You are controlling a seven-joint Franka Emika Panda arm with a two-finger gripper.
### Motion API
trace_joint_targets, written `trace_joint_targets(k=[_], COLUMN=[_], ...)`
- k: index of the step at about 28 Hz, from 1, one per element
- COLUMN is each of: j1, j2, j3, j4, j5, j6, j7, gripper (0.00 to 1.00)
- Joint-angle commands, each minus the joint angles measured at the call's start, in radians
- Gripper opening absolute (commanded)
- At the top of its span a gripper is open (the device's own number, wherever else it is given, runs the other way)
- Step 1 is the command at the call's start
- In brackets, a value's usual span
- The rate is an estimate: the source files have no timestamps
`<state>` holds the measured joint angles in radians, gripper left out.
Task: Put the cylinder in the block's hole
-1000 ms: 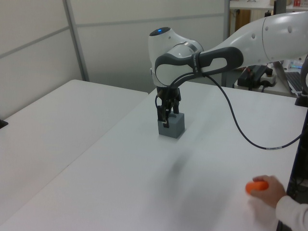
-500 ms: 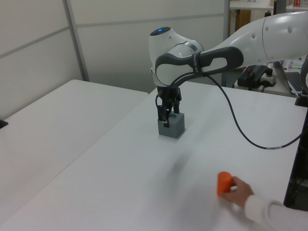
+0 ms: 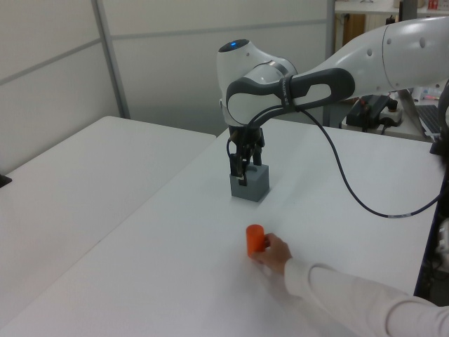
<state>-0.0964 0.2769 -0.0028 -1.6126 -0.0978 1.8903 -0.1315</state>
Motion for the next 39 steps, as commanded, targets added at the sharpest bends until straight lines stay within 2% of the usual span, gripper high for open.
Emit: trace_joint_targets(k=[1,6,11,13,39], j1=[0.003,0.003,0.001,0.001,0.003], j2=[0.002,0.004,0.007,0.007,0.008], j3=[-0.006,-0.005,-0.006,-0.006,-0.003], j4=[0.02,0.019,0.019,0.016,0.016], j5=[0.024,0.029,0.07,0.073,0.063], j6=[-0.037,-0.037,-0.037,-0.037,-0.04], j7=[0.009,0.009,0.004,0.004,-0.01], gripper=[1.0,1.0,1.0,1.0,1.0])
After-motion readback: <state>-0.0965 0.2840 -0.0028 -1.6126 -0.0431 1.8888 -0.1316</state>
